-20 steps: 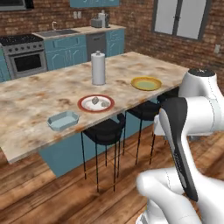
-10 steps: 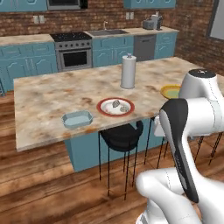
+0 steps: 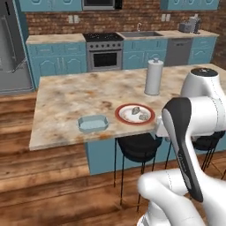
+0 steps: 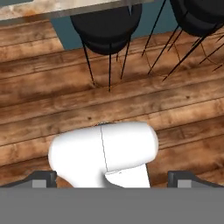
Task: Place two dumplings into each of the tupperware containers and then place the containers in the fridge.
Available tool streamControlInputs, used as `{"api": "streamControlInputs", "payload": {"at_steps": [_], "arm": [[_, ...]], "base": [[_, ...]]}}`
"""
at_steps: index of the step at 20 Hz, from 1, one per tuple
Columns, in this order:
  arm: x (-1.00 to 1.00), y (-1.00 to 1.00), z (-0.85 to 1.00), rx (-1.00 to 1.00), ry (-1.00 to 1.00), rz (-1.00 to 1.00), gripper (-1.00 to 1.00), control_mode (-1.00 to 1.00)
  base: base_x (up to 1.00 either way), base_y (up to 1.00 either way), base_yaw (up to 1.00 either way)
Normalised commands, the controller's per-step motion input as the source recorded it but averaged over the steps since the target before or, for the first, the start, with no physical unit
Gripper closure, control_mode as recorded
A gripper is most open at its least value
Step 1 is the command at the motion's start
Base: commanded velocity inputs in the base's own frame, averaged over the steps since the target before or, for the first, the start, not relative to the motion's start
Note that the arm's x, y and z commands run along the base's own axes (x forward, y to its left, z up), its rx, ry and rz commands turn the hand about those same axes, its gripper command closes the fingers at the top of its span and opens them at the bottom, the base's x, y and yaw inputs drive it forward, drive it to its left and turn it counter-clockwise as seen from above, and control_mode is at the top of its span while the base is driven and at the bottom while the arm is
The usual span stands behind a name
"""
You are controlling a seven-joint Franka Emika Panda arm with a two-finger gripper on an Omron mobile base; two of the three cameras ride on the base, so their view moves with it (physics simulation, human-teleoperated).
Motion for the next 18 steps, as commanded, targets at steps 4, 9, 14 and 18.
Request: {"api": "streamControlInputs", "payload": {"at_steps": [4,9,14,18], "arm": [[0.00,0.00,0.00,0.00,0.00,0.00,-1.00,1.00],[0.00,0.00,0.00,0.00,0.00,0.00,-1.00,1.00],[0.00,0.00,0.00,0.00,0.00,0.00,-1.00,1.00],[0.00,0.00,0.00,0.00,0.00,0.00,-1.00,1.00]], "base": [[0.67,-0.03,0.02],[0.72,0.00,0.00],[0.65,-0.06,0.00],[0.47,-0.08,0.00]]}}
